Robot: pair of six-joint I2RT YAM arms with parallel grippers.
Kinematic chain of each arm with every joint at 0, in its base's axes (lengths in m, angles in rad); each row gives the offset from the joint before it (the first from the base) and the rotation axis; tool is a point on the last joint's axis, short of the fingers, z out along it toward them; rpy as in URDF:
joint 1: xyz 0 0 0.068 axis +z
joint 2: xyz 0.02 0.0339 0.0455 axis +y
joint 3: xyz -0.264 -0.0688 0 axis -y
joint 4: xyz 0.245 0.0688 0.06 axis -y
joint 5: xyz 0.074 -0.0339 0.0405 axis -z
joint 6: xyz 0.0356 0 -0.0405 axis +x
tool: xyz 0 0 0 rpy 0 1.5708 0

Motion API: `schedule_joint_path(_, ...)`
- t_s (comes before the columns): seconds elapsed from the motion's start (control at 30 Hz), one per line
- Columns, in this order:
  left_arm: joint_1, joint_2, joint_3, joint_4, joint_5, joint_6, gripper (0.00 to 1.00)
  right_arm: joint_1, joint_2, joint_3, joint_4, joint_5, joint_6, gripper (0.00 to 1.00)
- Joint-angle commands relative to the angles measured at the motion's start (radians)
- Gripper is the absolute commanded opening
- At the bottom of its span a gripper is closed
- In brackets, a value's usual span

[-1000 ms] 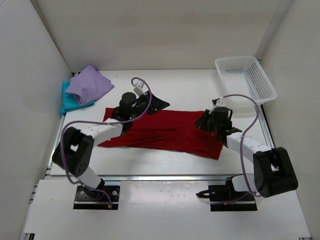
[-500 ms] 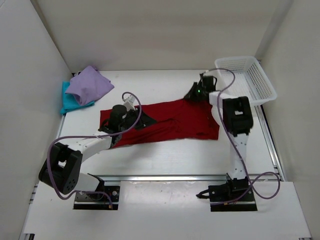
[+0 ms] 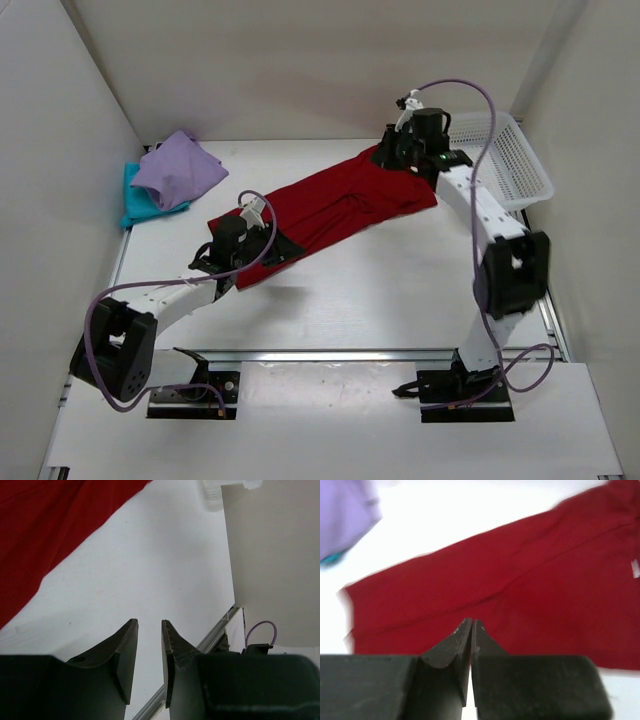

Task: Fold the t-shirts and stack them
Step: Rotate the tshirt 90 degrees

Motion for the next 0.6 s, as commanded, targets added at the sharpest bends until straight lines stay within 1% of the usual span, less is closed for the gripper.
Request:
schedule_joint_path(0.0,-0.028,-0.007,0.006,0.035,0.026,-0.004,0.36,-0.010,-0.192,-0.302,0.196,0.028,-0.001,0.02)
schedule_joint_path(0.07,-0.031,-0.013,0.011,0.032,0.029,-0.001,0.36,-0.028,-0.262,-0.512,0.257,-0.058,0.062,0.00)
schedule_joint_path(0.1,-0.031,-0.016,0.011,0.023,0.027,0.010,0.36,-0.016,-0.282,-0.602,0.336,-0.095,0.093,0.01)
schedule_joint_path(0.17,-0.014,-0.038,0.025,-0.001,0.027,0.019,0.37,0.036,-0.360,-0.728,0.437,-0.099,0.125,0.02)
schedule_joint_path(0.2,0.010,-0.041,0.028,-0.027,0.032,0.021,0.38,0.091,-0.371,-0.791,0.495,-0.095,0.150,0.03)
schedule_joint_path(0.23,0.029,-0.055,0.045,-0.067,0.037,0.016,0.41,0.128,-0.382,-0.819,0.539,-0.093,0.196,0.03)
schedule_joint_path(0.3,0.053,-0.079,0.100,-0.151,0.054,0.048,0.42,0.183,-0.385,-0.899,0.624,-0.083,0.262,0.06)
schedule_joint_path(0.33,0.057,-0.087,0.129,-0.217,0.049,0.096,0.42,0.226,-0.376,-0.930,0.673,-0.046,0.317,0.08)
schedule_joint_path(0.37,0.052,-0.099,0.164,-0.288,0.035,0.145,0.44,0.261,-0.359,-0.942,0.737,-0.034,0.357,0.09)
schedule_joint_path(0.4,0.044,-0.117,0.205,-0.313,0.011,0.168,0.47,0.278,-0.330,-0.953,0.770,-0.034,0.377,0.15)
schedule_joint_path(0.47,0.014,-0.134,0.261,-0.418,-0.046,0.258,0.47,0.341,-0.280,-0.953,0.866,0.017,0.452,0.22)
schedule_joint_path(0.53,-0.003,-0.159,0.284,-0.463,-0.084,0.295,0.40,0.383,-0.212,-0.904,0.882,0.055,0.486,0.35)
schedule_joint_path(0.57,-0.003,-0.164,0.278,-0.462,-0.101,0.305,0.36,0.412,-0.163,-0.883,0.874,0.086,0.498,0.39)
